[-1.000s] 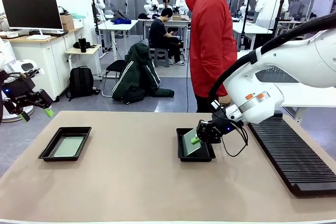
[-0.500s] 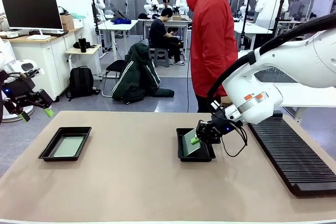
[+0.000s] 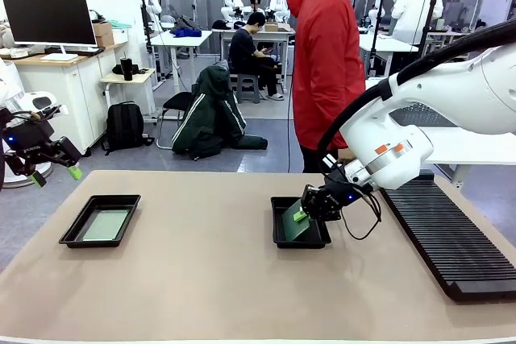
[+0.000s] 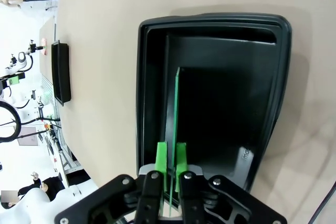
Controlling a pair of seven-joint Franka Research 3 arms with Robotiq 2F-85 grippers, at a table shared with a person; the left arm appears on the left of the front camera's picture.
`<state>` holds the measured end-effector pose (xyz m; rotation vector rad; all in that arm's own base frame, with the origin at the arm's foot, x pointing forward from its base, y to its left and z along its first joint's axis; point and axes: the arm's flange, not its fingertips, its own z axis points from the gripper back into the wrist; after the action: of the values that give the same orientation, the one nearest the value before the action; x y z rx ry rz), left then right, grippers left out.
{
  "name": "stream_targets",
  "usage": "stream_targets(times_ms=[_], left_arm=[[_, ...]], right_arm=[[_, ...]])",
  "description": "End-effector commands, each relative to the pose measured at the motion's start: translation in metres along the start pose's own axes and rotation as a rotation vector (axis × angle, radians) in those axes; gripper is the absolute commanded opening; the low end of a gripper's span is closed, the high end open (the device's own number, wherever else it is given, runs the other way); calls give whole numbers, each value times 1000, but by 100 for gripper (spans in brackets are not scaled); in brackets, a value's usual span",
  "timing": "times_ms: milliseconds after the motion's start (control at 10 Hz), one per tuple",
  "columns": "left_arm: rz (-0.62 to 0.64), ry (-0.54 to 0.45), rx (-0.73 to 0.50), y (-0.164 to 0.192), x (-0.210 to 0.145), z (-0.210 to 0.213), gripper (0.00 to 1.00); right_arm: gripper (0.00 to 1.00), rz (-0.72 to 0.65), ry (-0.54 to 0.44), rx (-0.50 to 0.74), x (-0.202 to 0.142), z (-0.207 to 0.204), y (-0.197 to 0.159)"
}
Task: Inspect and transfer BCBs to ESD trays.
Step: Pick up the Blank PCB from the PCB Rack and place it in the right ESD tray.
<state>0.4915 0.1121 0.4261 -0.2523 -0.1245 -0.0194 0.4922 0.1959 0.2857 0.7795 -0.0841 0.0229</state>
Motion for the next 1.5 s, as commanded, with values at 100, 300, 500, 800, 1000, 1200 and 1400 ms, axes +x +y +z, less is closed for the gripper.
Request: stream_targets(times_ms=[100,300,500,800,1000,1200,1400], left_arm=[[5,-7,1,1,0,-2,100],[5,-7,1,1,0,-2,100],[5,-7,1,1,0,-2,100],[5,-7,1,1,0,-2,100],[5,-7,1,1,0,-2,100],[5,-7,1,1,0,-2,100],[5,-7,1,1,0,-2,100]], right_arm=[[15,-5,-7,-51,1,1,13],[22,-5,-7,-92,0,1,21],[30,2,-7,-154,-2,1,30],[56,10,-8,-240,-3,5,46],[74,12,-8,-318,-5,11,57],[93,16,9,-412,-6,19,74],[100,8,34,-500,-8,31,90]])
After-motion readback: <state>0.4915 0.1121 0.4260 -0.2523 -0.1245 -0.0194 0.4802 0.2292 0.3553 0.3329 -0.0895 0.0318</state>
